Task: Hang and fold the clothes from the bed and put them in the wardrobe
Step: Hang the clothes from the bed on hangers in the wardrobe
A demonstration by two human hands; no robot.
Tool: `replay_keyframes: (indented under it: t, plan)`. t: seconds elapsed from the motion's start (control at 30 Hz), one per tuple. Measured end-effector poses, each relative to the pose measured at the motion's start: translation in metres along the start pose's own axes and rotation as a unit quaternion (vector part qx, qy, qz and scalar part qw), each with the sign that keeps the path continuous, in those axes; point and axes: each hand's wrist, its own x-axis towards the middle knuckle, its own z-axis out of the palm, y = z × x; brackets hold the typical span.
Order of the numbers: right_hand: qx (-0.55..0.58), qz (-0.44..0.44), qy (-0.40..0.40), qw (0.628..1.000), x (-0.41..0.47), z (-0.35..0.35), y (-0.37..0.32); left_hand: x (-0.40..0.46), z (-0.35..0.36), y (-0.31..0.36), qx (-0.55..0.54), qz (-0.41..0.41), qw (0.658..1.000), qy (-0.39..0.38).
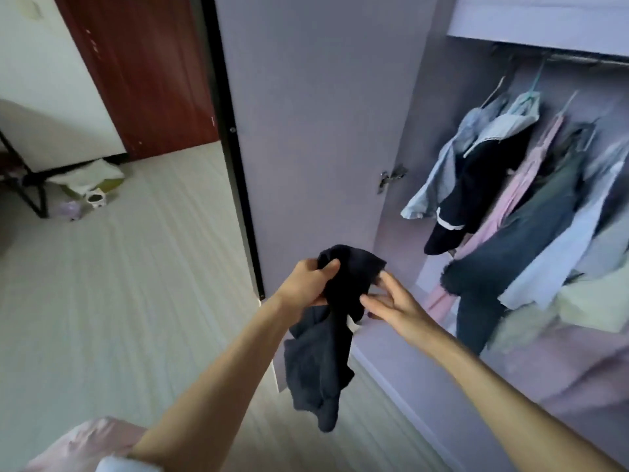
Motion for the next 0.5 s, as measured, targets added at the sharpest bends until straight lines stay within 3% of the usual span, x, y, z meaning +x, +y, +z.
replay_keyframes:
  t: [0.1, 0.2, 0.3, 0.5]
  plan:
    - [-0.020, -0.066, 0.091, 0.993, 0.005, -0.026, -0.022, 0.013, 0.017, 0.019, 0.106, 0.078, 0.984, -0.121]
    - [-0.080, -0.094, 0.090, 0.988, 0.008, -0.049, -0.044, 0.021, 0.027, 0.035, 0.170, 0.125, 0.954, -0.212]
    - [-0.173, -0.087, 0.095, 0.976, 0.013, -0.064, -0.056, 0.029, 0.035, 0.047, 0.200, 0.157, 0.939, -0.233]
    - [-0.284, -0.117, 0.206, 0.929, 0.005, -0.080, -0.073, 0.046, 0.046, 0.049, 0.163, 0.179, 0.936, -0.256]
